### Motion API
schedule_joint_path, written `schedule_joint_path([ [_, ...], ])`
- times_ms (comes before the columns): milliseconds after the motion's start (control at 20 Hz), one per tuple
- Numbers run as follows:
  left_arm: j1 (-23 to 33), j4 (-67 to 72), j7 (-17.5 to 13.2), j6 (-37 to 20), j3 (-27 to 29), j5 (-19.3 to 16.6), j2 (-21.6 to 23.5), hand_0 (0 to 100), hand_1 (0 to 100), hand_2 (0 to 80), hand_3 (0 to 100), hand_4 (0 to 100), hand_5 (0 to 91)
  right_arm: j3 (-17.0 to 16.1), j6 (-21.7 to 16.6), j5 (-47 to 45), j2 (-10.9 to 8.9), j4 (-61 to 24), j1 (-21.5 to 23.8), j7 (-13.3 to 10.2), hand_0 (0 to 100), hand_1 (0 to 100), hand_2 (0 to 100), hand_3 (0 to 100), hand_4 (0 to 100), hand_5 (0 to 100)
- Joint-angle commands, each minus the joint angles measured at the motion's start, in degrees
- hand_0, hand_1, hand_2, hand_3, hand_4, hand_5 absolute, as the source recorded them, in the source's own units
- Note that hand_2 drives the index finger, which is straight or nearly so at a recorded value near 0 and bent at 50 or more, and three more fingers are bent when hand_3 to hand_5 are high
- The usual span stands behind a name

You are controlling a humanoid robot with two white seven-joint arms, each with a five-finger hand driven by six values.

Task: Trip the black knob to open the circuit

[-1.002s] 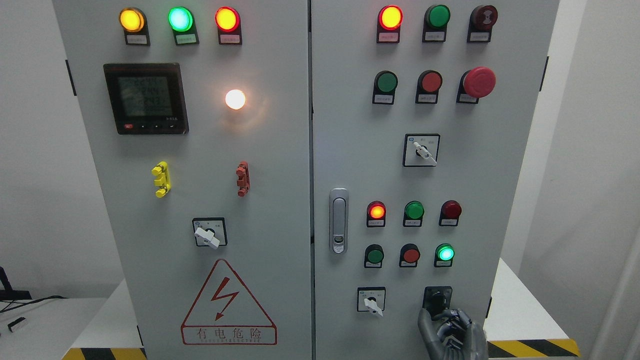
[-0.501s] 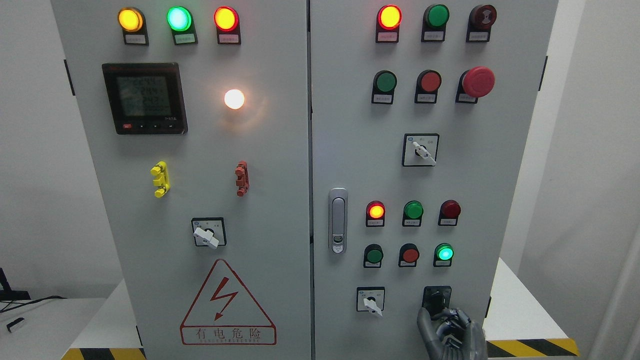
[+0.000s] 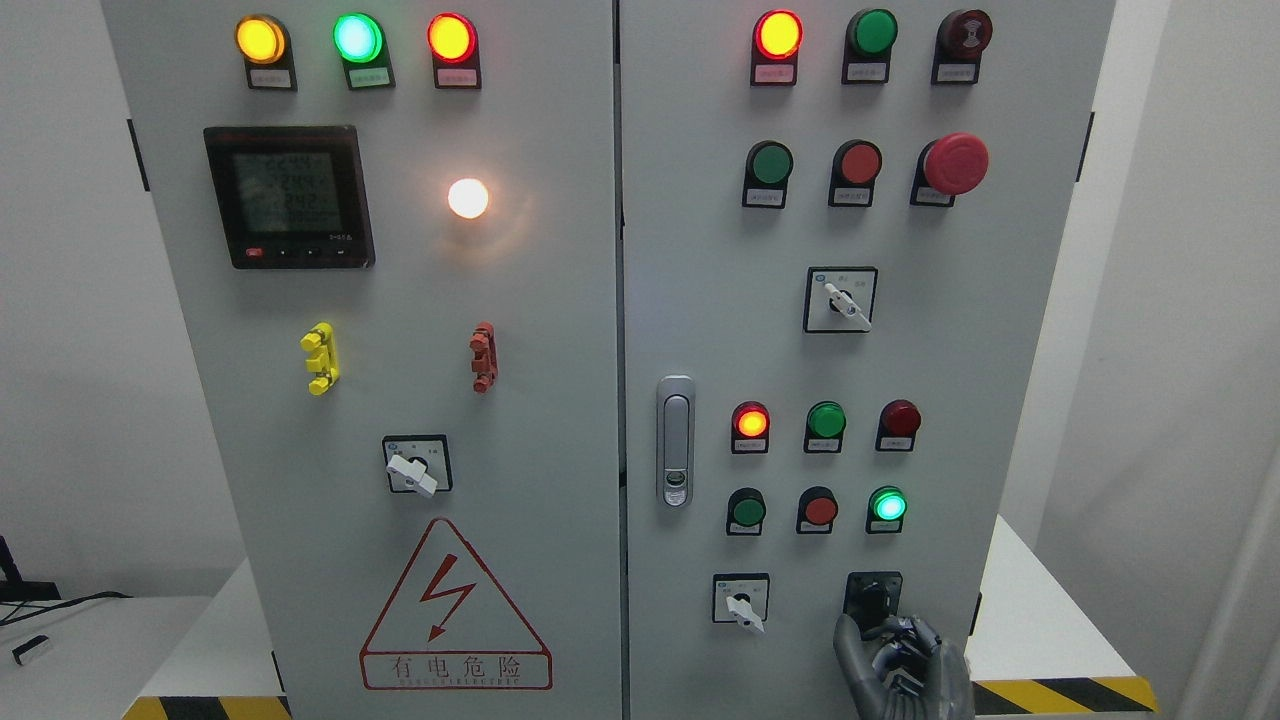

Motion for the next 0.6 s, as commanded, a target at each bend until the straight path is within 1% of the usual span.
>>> schedule_joint_path([
  [0, 0.0, 0.1, 0.0, 0.0, 0.0, -1.8, 0.0, 12, 39, 0.0, 0, 0, 0.0, -0.2, 0.0, 0.1, 0.0, 0.0, 0.0, 0.0, 30, 65, 55, 90, 89, 99],
  [551, 0.0, 0.1, 0.0, 0.0, 0.0, -1.8, 0.0, 12, 39, 0.0, 0, 0, 0.0, -0.3, -0.1, 0.4, 0.0, 0.0, 0.0, 0.0, 30, 65, 54, 90, 88, 99],
])
